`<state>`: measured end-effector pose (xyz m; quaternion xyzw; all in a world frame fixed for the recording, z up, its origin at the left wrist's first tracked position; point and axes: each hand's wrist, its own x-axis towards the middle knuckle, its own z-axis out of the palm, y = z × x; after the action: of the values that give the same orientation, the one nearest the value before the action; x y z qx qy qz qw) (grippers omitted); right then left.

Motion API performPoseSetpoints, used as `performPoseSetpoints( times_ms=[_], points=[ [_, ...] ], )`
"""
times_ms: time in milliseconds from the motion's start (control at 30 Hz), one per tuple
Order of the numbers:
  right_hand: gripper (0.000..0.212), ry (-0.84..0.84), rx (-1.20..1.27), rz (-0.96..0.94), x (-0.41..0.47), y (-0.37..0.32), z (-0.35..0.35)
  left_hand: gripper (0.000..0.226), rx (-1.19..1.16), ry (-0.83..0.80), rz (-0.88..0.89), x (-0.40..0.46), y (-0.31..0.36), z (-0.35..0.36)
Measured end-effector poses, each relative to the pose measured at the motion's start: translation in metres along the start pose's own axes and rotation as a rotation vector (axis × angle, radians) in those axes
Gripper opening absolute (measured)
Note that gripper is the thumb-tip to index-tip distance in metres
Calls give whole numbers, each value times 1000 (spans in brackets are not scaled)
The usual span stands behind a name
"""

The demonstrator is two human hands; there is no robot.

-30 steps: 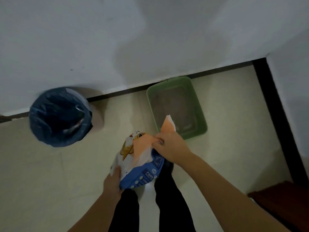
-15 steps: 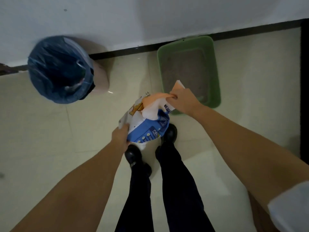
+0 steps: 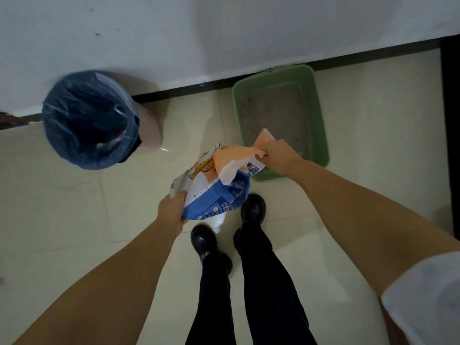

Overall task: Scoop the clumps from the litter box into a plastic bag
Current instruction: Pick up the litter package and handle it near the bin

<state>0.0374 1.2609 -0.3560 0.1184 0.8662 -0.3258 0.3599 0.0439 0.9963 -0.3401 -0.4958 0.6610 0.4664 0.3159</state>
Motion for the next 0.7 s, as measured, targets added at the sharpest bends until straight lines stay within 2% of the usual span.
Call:
performPoseSetpoints(
  times_ms=[100, 267, 533, 700],
  points=[
    [27, -43, -2, 46, -4, 1, 3, 25, 13, -7, -9, -1, -3, -2],
    [32, -90, 35, 139, -14, 4, 0, 15, 25, -29, -13, -9, -5, -2],
    [33, -32, 34, 192, 1, 16, -23, 13, 42, -46, -38, -28, 3, 8],
    [30, 42, 39, 173, 17, 15, -48, 26, -5, -90, -22, -33, 17, 23]
  ],
)
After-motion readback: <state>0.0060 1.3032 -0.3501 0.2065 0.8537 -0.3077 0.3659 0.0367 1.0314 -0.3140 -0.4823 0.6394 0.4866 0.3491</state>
